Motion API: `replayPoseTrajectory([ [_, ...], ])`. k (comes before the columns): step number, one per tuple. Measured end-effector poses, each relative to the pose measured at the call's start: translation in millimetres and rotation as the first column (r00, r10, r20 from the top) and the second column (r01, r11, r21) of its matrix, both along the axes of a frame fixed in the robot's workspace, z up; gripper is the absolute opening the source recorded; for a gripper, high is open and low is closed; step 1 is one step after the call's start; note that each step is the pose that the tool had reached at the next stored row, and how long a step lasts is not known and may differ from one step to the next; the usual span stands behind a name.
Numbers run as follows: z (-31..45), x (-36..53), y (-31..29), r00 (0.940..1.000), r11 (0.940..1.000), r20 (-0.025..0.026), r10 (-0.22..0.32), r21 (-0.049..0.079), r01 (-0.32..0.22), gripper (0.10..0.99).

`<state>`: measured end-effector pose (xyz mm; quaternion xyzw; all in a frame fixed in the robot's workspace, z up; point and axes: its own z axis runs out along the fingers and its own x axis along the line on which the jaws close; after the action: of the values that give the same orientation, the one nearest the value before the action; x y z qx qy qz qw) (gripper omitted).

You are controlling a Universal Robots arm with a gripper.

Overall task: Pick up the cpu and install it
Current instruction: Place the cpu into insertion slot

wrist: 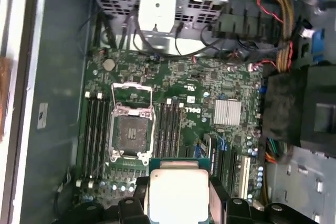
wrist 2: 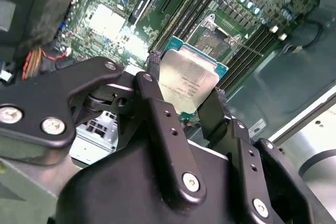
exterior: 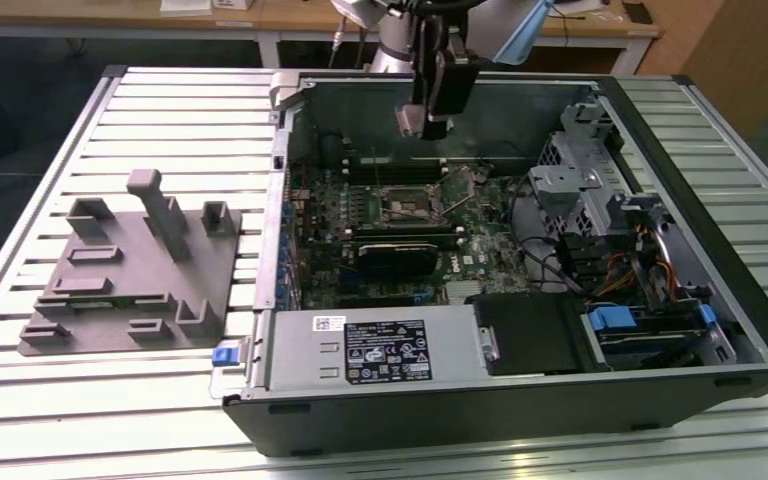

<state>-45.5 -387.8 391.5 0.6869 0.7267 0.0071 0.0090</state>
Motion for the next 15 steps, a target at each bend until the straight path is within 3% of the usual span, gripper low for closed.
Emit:
replayPoseTrajectory([
  [3,-0.7,-0.3,1.1,0.9996,0.9996,0.0001,-0.027,0.0,0.027,0.541],
  [15,-7.9,-1.8,19.5,0.999,0.999,0.0,-0.045,0.0,0.045,0.541],
])
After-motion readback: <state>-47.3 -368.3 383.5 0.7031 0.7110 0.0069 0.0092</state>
